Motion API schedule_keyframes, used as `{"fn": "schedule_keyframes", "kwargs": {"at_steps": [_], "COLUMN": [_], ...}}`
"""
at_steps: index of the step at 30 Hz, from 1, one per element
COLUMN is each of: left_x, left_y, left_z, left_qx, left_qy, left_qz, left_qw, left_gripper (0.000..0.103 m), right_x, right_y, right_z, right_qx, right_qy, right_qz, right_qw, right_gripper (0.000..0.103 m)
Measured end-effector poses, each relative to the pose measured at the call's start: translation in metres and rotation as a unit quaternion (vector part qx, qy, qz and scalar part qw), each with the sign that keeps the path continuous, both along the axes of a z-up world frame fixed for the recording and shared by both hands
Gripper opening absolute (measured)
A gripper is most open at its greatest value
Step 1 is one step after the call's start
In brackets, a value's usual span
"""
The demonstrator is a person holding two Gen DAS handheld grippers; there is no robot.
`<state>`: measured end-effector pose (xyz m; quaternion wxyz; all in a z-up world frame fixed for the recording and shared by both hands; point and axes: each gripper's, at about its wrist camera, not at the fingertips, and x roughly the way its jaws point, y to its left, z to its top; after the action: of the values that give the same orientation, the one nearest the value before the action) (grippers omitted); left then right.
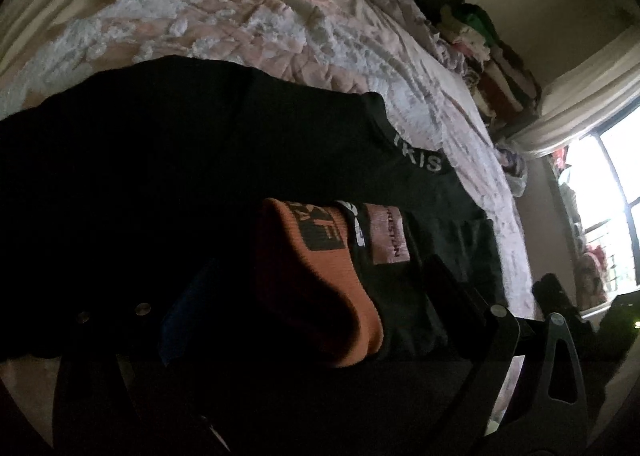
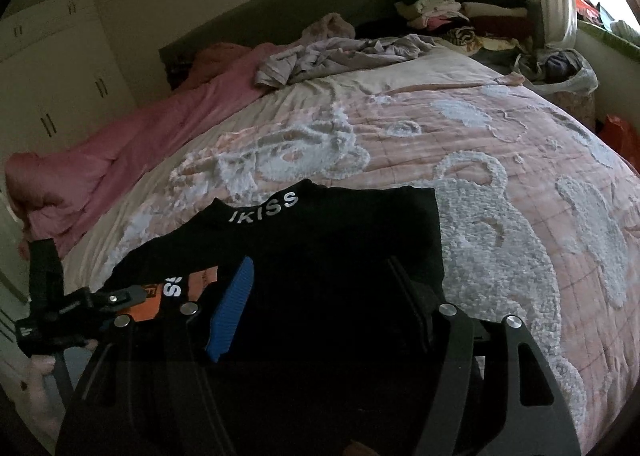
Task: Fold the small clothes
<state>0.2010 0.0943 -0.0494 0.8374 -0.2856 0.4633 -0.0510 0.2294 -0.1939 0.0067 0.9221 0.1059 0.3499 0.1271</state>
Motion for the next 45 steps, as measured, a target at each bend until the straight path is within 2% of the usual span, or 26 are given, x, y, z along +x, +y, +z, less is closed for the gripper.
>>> {"fn": "schedule_keyframes", "kwargs": {"at_steps": [1,2,3,4,5,6,11,15,17,20,27,29,30,32,34,36,37,38,40,42,43,45], "left_x": [0.001,0.002,0.005,0.006,0.007,0.007,0.002,-0.006,-0.003,-0.002,-0.024,-0.029,-0.030,-0.031,-0.025,-0.018,-0.014,-0.012,-0.007,-0.003,0.000,0.003], "left_y": [-0.004,-0.009,-0.011,-0.016,-0.019,-0.021,-0.028,-0.029,-0.029,-0.023,-0.006,-0.006,-0.008,-0.018,-0.029,-0.042,-0.048,-0.053,-0.061,-0.064,-0.063,-0.059], "left_z": [0.001,0.002,0.002,0.003,0.003,0.004,0.028,0.046,0.042,0.035,0.056,0.062,0.065,0.068,0.062,0.051,0.046,0.042,0.033,0.025,0.018,0.009], "left_qx": [0.008,0.017,0.027,0.043,0.050,0.052,0.090,0.154,0.160,0.172,0.195,0.201,0.208,0.216,0.210,0.220,0.226,0.229,0.235,0.253,0.264,0.267], "left_qy": [-0.003,-0.005,-0.004,-0.003,-0.006,-0.009,-0.056,-0.091,-0.081,-0.064,-0.094,-0.102,-0.106,-0.110,-0.101,-0.089,-0.083,-0.078,-0.072,-0.061,-0.051,-0.034], "left_qz": [-0.002,-0.007,-0.008,-0.010,-0.014,-0.018,-0.028,-0.022,-0.025,-0.019,0.023,0.023,0.019,-0.001,-0.022,-0.039,-0.046,-0.054,-0.064,-0.062,-0.059,-0.057], "left_qw": [1.0000,0.9998,0.9996,0.9990,0.9986,0.9985,0.9939,0.9837,0.9835,0.9829,0.9759,0.9740,0.9722,0.9701,0.9723,0.9706,0.9694,0.9688,0.9672,0.9634,0.9613,0.9615], "left_gripper": [0.083,0.065,0.056,0.038,0.011,0.009,0.008,0.008,0.018,0.035,0.038,0.038,0.038,0.038,0.038,0.038,0.038,0.038,0.041,0.047,0.049,0.051], "right_x": [0.000,0.000,0.000,0.000,0.001,0.001,0.002,0.005,0.006,0.007,0.006,0.010,0.012,0.018,0.026,0.034,0.036,0.038,0.041,0.041,0.041,0.041], "right_y": [-0.002,-0.004,-0.007,-0.013,-0.019,-0.024,-0.066,-0.086,-0.086,-0.075,-0.014,-0.001,0.003,0.003,-0.007,-0.023,-0.030,-0.037,-0.045,-0.044,-0.043,-0.043], "right_z": [0.000,0.001,0.001,0.002,0.004,0.004,0.005,0.000,-0.003,-0.005,-0.014,-0.020,-0.023,-0.033,-0.043,-0.055,-0.060,-0.065,-0.072,-0.072,-0.073,-0.078], "right_qx": [-0.001,-0.003,-0.007,-0.013,-0.017,-0.020,-0.024,-0.014,-0.016,-0.028,-0.073,-0.094,-0.101,-0.125,-0.145,-0.163,-0.166,-0.168,-0.146,-0.158,-0.166,-0.169], "right_qy": [-0.001,-0.002,-0.003,-0.005,-0.008,-0.009,-0.011,-0.003,0.002,0.005,-0.002,0.004,0.007,0.022,0.040,0.069,0.074,0.080,0.093,0.086,0.084,0.085], "right_qz": [0.000,0.000,-0.002,-0.008,-0.015,-0.021,-0.074,-0.100,-0.101,-0.089,-0.005,0.001,0.000,-0.026,-0.063,-0.098,-0.107,-0.106,-0.076,-0.075,-0.077,-0.078], "right_qw": [1.000,1.000,1.000,1.000,1.000,1.000,0.997,0.995,0.995,0.996,0.997,0.996,0.995,0.992,0.987,0.979,0.977,0.977,0.982,0.981,0.980,0.979], "right_gripper": [0.066,0.066,0.066,0.066,0.066,0.066,0.066,0.066,0.066,0.066,0.066,0.066,0.067,0.090,0.091,0.090,0.090,0.072,0.049,0.050,0.054,0.055]}}
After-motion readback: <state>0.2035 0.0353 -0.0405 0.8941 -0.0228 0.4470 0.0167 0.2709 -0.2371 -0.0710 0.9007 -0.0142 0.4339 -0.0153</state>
